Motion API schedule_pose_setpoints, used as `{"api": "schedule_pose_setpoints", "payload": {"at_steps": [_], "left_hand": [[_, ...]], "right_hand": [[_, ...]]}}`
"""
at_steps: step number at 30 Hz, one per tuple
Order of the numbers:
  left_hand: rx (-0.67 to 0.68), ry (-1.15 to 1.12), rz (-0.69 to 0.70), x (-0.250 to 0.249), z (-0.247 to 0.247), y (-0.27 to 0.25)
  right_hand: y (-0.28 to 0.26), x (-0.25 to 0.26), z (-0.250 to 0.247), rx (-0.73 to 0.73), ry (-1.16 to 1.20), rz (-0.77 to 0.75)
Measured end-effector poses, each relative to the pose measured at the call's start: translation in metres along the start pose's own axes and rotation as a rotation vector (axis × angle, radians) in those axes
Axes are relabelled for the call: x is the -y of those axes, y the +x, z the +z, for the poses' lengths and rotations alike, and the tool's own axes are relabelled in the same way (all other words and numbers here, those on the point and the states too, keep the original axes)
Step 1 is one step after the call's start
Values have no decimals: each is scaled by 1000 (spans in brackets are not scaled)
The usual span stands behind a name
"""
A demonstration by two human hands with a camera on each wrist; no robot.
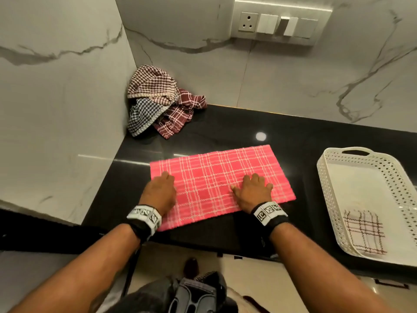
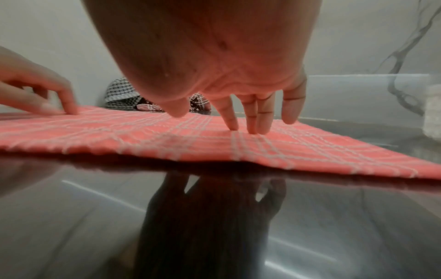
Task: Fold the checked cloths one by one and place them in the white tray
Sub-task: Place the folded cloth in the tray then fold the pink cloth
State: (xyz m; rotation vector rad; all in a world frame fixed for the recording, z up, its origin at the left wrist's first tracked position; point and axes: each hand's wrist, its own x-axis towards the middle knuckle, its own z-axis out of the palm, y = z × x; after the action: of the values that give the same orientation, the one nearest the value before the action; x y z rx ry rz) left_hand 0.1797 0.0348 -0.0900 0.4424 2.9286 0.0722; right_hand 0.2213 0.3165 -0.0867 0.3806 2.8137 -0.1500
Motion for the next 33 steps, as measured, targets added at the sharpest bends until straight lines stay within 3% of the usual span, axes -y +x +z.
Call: {"api": "schedule_pose_setpoints", "payload": {"at_steps": [3,7,11,15,18,22,26,30,33], "left_hand": [[75,-93,157,-17,8,-19],[76,-121,545,-50,26,-47],[48,-180,619,-67,24,-47],[-66,-170,574,-46,25,-45],[-52,-210,482,-25,33,-51],[-27,-309,494,-21,45,-69],[-80,-204,490,-26,57,-91],[-4,-132,401,-44,52,-116],[-57,-183,354,-63,48,-125]], "right_hand": [[44,14,-15,27,10,38],[91,24,-28,116,26,-16],[112,19,-39,190,63,-103],[78,6,-33,25,182,-107],[16,-3,-15,-75,228,-161],[-84,-17,23,-197,180,-251],[-141,-54,64,-118,102,-256],[-154,-83,76,-124,59,-345],[-154,-92,72,-117,28,-392]]}}
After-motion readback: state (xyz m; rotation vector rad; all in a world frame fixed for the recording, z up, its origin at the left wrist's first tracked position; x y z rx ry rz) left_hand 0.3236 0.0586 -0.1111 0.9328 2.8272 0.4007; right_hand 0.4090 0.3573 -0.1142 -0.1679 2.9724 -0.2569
